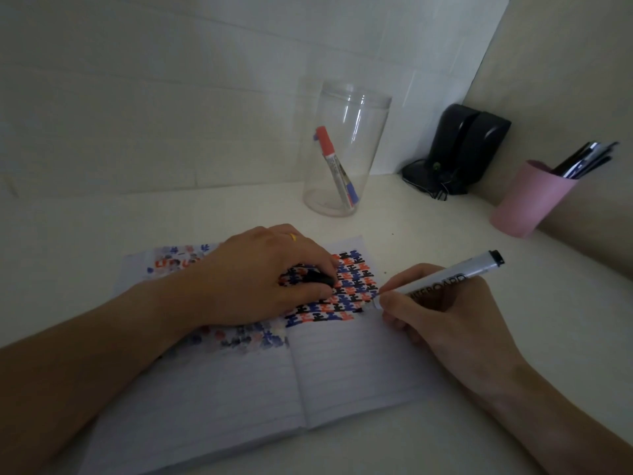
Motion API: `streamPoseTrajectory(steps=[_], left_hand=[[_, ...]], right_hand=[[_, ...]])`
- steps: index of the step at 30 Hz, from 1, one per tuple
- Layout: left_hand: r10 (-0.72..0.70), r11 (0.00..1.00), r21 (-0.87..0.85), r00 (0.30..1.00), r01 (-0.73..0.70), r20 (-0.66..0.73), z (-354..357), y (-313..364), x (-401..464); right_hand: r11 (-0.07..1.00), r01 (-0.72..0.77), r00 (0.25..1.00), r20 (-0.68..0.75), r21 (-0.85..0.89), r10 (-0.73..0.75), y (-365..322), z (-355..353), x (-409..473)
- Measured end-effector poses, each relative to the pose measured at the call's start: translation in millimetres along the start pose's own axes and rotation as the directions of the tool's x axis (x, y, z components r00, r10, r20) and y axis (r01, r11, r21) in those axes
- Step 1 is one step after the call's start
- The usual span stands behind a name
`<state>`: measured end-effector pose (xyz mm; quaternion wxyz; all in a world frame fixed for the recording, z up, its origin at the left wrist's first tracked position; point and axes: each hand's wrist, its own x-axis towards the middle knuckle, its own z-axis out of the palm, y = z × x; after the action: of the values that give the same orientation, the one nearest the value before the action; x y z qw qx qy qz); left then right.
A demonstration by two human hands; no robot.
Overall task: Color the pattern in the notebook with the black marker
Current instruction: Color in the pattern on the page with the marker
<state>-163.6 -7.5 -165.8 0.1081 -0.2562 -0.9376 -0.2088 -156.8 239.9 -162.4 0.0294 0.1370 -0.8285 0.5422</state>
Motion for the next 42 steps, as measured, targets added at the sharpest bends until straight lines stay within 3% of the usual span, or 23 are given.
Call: streamPoseTrajectory(steps=[37, 42], left_hand=[[-0.014, 1.0, 0.014, 1.0, 0.013, 0.014, -2.1, 3.1, -0.7], [-0.012, 1.0, 0.02, 1.0, 0.012, 0.023, -2.0, 2.8, 0.0]], right_hand=[[0.997, 0.069, 0.995, 0.075, 0.017, -0.07, -7.7, -0.1, -4.2], [0.999, 0.032, 0.999, 0.026, -0.009, -0.032, -5.3, 0.8, -1.2]])
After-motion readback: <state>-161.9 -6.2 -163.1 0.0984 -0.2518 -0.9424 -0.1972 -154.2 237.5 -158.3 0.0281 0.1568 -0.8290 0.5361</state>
